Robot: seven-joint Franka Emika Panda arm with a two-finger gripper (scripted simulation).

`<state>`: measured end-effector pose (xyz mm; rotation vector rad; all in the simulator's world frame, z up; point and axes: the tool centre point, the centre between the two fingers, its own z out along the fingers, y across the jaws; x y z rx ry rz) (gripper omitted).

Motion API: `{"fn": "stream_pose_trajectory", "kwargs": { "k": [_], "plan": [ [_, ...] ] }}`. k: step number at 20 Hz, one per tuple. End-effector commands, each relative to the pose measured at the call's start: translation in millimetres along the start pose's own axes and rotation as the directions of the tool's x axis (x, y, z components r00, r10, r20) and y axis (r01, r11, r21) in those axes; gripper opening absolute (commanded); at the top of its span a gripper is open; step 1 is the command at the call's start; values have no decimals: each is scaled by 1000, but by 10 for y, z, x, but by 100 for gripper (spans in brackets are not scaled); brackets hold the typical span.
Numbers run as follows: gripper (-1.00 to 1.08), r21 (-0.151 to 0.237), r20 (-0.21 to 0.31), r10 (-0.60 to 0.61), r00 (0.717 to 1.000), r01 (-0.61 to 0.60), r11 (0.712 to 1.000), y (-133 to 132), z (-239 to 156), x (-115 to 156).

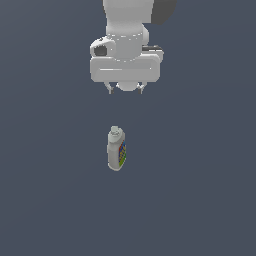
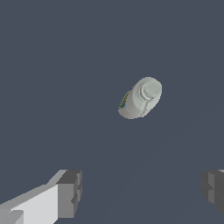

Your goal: Pick up the object and move it to a goal position.

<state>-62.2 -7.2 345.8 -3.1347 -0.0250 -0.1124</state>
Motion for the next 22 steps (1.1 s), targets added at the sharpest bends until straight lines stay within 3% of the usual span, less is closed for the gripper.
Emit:
{"fn": "stream_pose_trajectory", "kwargs": {
  "k": [1, 14, 22],
  "plan": [
    [100, 0, 0, -3, 1000, 3, 1000, -3, -1, -2],
    [100, -2, 17, 128, 992, -128, 992, 84, 132, 228],
    [100, -14, 40, 322, 946, -322, 947, 225, 382, 558]
  ]
}}
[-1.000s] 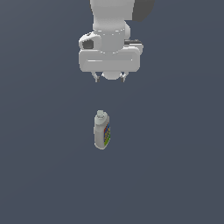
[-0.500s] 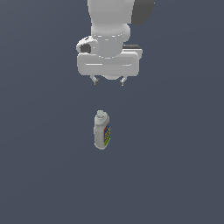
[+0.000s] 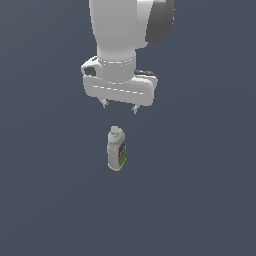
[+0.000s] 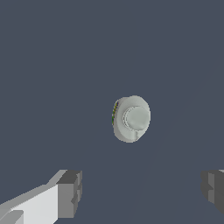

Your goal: Pick up the object and move it to a goal position.

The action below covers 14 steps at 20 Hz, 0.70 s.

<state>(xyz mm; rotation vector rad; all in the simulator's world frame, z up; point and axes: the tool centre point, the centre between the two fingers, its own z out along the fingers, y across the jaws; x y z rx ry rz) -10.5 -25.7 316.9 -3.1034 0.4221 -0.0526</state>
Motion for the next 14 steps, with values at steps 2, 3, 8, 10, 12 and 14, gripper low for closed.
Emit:
{"fn": "stream_pose_trajectory", "kwargs": {
  "k": [2, 3, 8, 10, 12, 14],
  "plan": [
    [100, -5, 11, 91, 996, -91, 996, 22, 121, 160],
    [100, -7, 13, 113, 994, -113, 994, 28, 152, 198],
    [100, -15, 22, 199, 980, -199, 980, 54, 282, 346],
    [100, -17, 24, 223, 974, -223, 975, 61, 320, 386],
    [100, -19, 26, 241, 970, -240, 970, 67, 348, 416],
    [100, -21, 27, 253, 967, -252, 967, 71, 368, 435]
  ]
}}
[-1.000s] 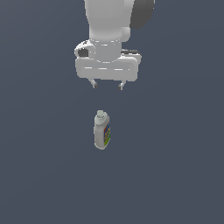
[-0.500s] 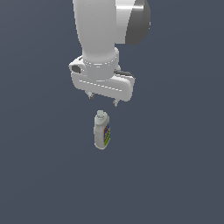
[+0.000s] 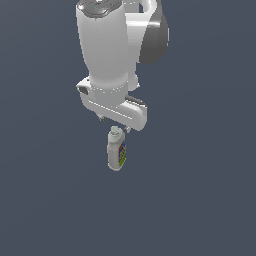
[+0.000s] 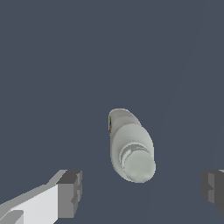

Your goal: Pick up the object and move it to a goal position.

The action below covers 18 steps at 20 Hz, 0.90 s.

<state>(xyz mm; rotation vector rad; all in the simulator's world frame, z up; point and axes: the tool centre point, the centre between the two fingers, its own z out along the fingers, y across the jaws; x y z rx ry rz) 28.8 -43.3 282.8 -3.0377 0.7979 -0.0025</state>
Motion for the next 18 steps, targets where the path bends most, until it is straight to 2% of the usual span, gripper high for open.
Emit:
{"fn": "stream_pose_trajectory", "kwargs": {
  "k": [1, 8, 18],
  "plan": [
    [100, -1, 1, 16, 1000, -16, 1000, -3, 20, 27],
    [100, -1, 1, 15, 1000, -15, 1000, 0, 75, 24],
    [100, -1, 1, 18, 1000, -18, 1000, 3, 484, 19]
  ]
}}
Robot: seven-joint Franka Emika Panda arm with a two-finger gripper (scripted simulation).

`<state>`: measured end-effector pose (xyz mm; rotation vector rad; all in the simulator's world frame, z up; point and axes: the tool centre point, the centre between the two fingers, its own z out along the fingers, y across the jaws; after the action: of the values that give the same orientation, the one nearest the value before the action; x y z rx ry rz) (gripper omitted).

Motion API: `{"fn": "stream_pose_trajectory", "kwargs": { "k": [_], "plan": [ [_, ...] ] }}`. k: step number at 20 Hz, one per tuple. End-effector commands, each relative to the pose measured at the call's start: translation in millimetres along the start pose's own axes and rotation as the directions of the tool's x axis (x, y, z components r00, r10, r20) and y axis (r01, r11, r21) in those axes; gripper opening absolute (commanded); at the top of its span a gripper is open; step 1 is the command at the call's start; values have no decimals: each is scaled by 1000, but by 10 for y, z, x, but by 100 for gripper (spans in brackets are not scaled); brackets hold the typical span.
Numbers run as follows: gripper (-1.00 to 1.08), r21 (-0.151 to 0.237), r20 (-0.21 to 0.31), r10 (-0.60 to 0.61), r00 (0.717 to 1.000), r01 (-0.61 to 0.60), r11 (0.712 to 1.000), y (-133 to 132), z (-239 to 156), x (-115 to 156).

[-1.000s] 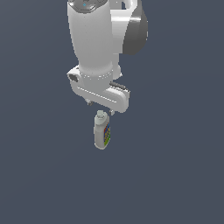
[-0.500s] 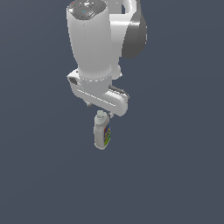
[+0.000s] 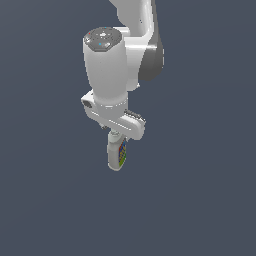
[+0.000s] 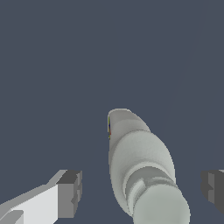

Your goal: Pick up the object and move it to a goal position.

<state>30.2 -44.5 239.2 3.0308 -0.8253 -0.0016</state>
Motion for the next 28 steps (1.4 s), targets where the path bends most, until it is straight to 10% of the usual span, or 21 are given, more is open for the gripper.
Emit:
{"fn": "stream_pose_trajectory", "kwargs": {
  "k": [1, 4, 5, 28],
  "plan": [
    [100, 0, -1, 0, 1000, 0, 1000, -3, 68, 4],
    [100, 0, -1, 0, 1000, 0, 1000, -9, 89, 12],
    [-100, 0, -1, 0, 1000, 0, 1000, -9, 89, 12],
    [-100, 1, -2, 1, 1000, -1, 1000, 34, -460, -160]
  ]
}}
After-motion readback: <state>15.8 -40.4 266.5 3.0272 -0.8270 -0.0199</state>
